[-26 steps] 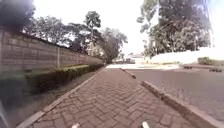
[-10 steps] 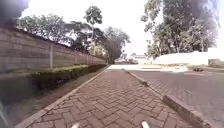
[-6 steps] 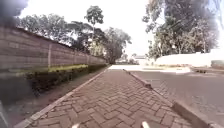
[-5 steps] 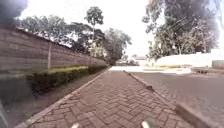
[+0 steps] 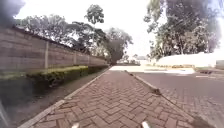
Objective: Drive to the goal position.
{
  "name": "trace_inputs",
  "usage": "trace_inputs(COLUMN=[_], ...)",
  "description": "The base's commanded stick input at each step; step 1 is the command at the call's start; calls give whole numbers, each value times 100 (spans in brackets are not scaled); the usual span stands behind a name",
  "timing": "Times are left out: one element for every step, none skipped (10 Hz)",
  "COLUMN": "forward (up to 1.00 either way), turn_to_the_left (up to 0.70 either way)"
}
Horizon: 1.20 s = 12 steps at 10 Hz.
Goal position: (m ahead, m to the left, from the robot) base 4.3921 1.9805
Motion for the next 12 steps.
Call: trace_inputs(forward=[70, 70, 70, 70, 70, 70, 70, 70, 70, 70, 70, 70], turn_to_the_left=[0, 0, 0, 0, 0, 0, 0, 0, 0, 0, 0, 0])
